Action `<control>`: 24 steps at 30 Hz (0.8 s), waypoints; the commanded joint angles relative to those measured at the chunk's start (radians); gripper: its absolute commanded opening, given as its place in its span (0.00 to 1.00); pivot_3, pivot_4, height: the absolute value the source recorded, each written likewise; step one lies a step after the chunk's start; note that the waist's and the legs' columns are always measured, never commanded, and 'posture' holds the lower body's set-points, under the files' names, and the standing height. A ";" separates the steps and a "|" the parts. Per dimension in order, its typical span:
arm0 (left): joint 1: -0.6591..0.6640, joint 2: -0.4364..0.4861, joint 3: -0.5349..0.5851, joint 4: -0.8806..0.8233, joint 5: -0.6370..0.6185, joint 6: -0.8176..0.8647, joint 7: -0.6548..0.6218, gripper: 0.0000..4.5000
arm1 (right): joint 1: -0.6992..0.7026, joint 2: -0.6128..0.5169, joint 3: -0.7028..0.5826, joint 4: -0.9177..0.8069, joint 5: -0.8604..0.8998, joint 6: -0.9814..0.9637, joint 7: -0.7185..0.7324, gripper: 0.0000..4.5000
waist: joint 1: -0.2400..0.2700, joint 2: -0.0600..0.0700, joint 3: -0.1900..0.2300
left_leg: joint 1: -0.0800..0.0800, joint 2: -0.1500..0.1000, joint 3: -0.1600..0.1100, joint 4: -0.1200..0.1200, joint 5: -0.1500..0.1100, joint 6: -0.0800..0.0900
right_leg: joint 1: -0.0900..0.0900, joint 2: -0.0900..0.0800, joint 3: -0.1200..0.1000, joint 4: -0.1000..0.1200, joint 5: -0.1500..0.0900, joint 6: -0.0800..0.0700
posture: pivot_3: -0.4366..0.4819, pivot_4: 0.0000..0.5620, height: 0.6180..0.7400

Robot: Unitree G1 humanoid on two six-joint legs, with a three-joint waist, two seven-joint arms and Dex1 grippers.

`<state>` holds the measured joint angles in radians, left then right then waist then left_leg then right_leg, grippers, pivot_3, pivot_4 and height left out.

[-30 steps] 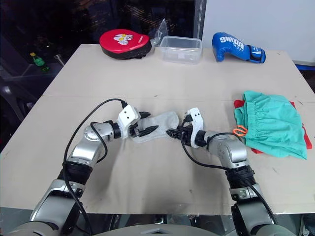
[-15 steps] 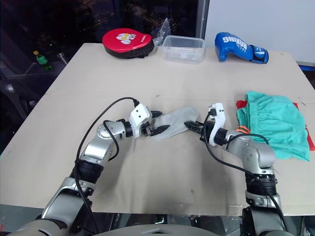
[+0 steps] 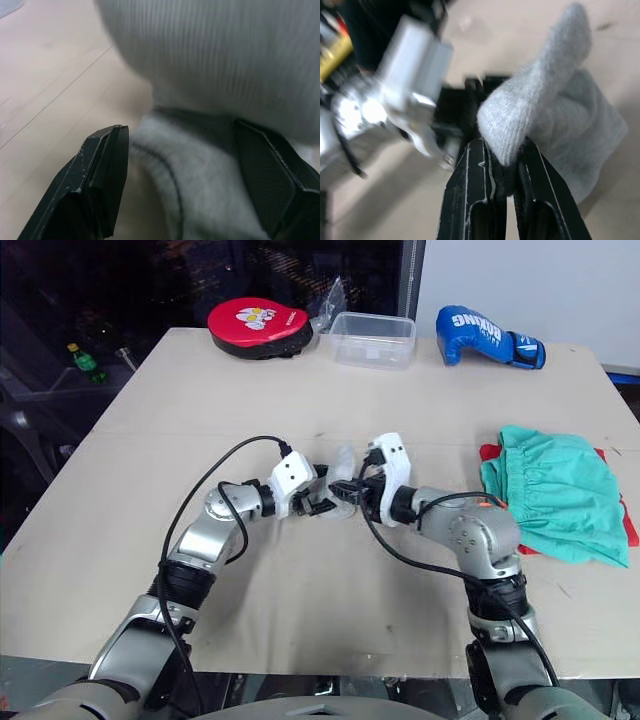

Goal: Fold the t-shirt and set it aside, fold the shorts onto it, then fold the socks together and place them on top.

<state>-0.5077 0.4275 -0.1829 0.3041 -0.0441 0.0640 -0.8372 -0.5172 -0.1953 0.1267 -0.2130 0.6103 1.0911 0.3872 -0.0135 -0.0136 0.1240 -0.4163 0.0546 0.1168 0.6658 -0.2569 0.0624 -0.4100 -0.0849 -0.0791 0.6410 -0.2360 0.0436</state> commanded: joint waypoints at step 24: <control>-0.087 0.098 0.224 -0.135 -0.223 0.196 -0.023 0.79 | -0.115 -0.069 0.247 -0.063 -0.185 -0.169 0.216 0.98 | -0.001 -0.003 0.002 | -0.001 0.000 0.000 0.001 0.001 -0.002 | 0.000 0.001 -0.001 0.000 0.000 0.000 | 0.48 0.27 1.00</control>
<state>-0.5807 0.5268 0.0375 0.1739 -0.2705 0.2762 -0.8672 -0.6256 -0.2680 0.3785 -0.2268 0.4062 0.9467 0.5752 -0.0147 -0.0163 0.1258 -0.4168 0.0549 0.1168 0.6671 -0.2558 0.0604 -0.4100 -0.0842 -0.0799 0.6412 -0.2360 0.0439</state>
